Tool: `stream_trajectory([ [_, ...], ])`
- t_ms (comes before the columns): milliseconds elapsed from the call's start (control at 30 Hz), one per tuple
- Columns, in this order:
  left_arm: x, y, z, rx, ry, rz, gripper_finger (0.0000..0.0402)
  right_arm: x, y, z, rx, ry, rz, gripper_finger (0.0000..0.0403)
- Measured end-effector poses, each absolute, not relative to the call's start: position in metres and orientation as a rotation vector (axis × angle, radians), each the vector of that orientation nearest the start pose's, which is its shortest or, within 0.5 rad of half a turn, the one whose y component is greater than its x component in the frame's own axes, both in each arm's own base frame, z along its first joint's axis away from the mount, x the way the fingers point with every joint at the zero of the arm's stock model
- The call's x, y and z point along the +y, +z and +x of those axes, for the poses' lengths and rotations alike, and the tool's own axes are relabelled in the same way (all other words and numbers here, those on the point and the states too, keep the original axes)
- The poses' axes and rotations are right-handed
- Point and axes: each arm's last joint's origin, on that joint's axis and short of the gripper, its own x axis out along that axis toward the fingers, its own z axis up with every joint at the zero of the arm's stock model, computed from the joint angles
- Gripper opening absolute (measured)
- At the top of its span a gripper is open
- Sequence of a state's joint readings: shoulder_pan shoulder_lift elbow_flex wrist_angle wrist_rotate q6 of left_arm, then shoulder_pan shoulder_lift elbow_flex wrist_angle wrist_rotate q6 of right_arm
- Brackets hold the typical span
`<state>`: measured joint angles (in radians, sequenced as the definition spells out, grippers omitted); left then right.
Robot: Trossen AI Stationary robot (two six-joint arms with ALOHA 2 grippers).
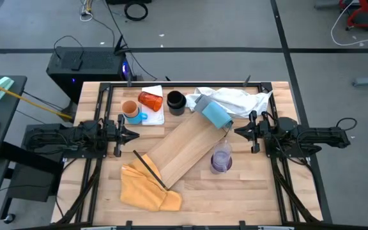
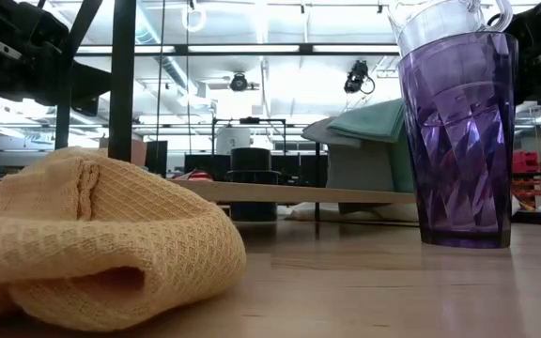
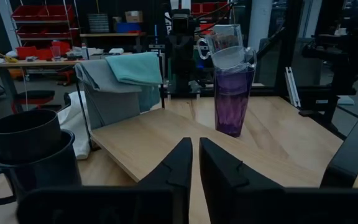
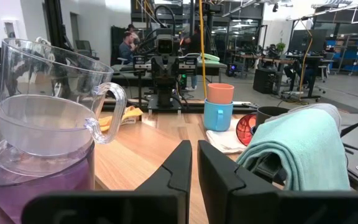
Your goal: Stack small to large cups/mugs on shelf
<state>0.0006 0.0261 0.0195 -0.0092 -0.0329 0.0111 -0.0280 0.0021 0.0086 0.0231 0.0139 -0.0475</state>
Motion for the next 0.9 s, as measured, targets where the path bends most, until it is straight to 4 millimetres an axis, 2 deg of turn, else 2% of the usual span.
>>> stream_trajectory([
  [233,0.001,0.1673,0.0981,0.016,0.033,0.012,0.0028,-0.0031,0.1685,0.0972,-0.029,-0.043,-0.048,0.0035],
  [633,0.001,0.1673,0.0981,0.016,0.033,0.012,0.004,-0.0031,0.1685,0.0972,-0.029,-0.042,-0.047,0.0035],
  [900,0.001,0.1673,0.0981,0.016,0.033,0.011,0.003,-0.0031,0.1685,0.0972,-0.029,-0.042,-0.048,0.0035],
])
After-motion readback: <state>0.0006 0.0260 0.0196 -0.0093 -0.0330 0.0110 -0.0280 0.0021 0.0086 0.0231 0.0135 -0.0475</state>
